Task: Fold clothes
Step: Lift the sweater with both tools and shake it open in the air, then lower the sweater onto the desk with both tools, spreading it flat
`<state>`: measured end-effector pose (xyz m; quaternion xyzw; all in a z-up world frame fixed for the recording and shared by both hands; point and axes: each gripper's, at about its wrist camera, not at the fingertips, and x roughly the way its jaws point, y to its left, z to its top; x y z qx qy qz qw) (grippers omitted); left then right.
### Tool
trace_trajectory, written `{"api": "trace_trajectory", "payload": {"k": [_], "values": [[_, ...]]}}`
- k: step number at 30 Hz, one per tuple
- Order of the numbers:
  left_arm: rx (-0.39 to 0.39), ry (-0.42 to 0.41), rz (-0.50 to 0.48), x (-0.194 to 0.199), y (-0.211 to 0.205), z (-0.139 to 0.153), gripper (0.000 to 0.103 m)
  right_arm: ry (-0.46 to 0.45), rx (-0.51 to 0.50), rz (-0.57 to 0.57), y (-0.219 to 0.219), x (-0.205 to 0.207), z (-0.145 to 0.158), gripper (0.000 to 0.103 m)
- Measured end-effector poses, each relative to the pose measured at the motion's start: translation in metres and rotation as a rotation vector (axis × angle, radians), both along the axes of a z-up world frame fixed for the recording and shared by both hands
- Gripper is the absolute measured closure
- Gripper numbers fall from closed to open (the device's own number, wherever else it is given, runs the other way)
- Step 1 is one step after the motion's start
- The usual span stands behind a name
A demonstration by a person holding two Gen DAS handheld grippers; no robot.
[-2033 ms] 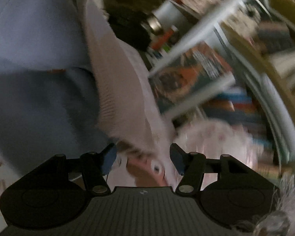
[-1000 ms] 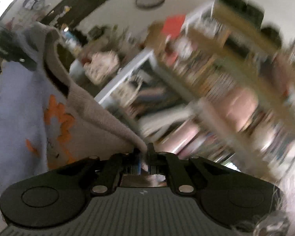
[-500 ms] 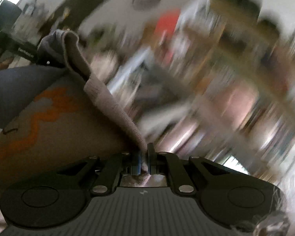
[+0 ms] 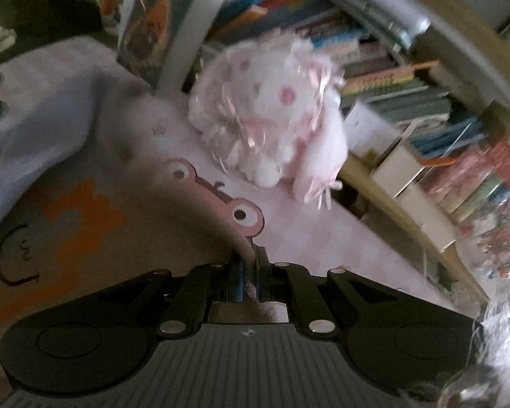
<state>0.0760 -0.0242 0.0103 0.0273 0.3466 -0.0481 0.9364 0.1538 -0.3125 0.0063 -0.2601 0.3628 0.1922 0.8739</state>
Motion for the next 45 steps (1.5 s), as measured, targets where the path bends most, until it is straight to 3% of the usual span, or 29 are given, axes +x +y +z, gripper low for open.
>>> {"api": "trace_trajectory", "payload": {"k": [5,9,14,18,23,26,30,35,41,43,44,45], "values": [[-0.023,-0.048,0.094,-0.045,0.013,0.017,0.029,0.039,0.001,-0.017,-0.006,0.032,-0.024,0.096],[-0.019,-0.051,0.143,-0.065,0.01,0.017,0.028,-0.011,-0.035,0.004,-0.002,0.051,-0.038,0.096],[0.02,-0.016,0.157,-0.068,-0.01,0.008,0.028,-0.094,-0.088,0.004,0.001,0.058,-0.047,0.079],[0.075,-0.003,0.077,-0.067,-0.038,-0.001,0.028,-0.079,0.077,-0.047,-0.021,0.033,-0.026,0.057],[0.139,0.018,-0.046,-0.062,-0.078,-0.016,0.028,-0.028,0.238,-0.079,-0.045,-0.032,-0.009,0.053],[0.22,0.03,-0.091,-0.058,-0.1,-0.029,0.028,-0.002,0.274,-0.069,-0.05,-0.079,-0.01,0.051],[0.31,0.069,-0.064,-0.048,-0.114,-0.045,0.028,0.01,0.272,-0.118,-0.056,-0.131,-0.021,0.047],[0.256,0.086,-0.013,-0.045,-0.109,-0.047,0.028,0.035,0.226,-0.165,-0.065,-0.172,-0.039,0.047],[0.316,0.101,-0.049,-0.041,-0.117,-0.06,0.03,0.066,0.193,-0.214,-0.073,-0.178,-0.055,0.048],[0.289,0.114,-0.063,-0.037,-0.114,-0.062,0.063,0.07,0.192,-0.218,-0.075,-0.177,-0.055,0.049],[0.268,0.126,-0.058,-0.034,-0.11,-0.061,0.093,0.071,0.183,-0.22,-0.076,-0.177,-0.056,0.049],[0.266,0.118,-0.027,-0.031,-0.104,-0.058,0.103,0.071,0.176,-0.224,-0.076,-0.175,-0.056,0.05]]}}
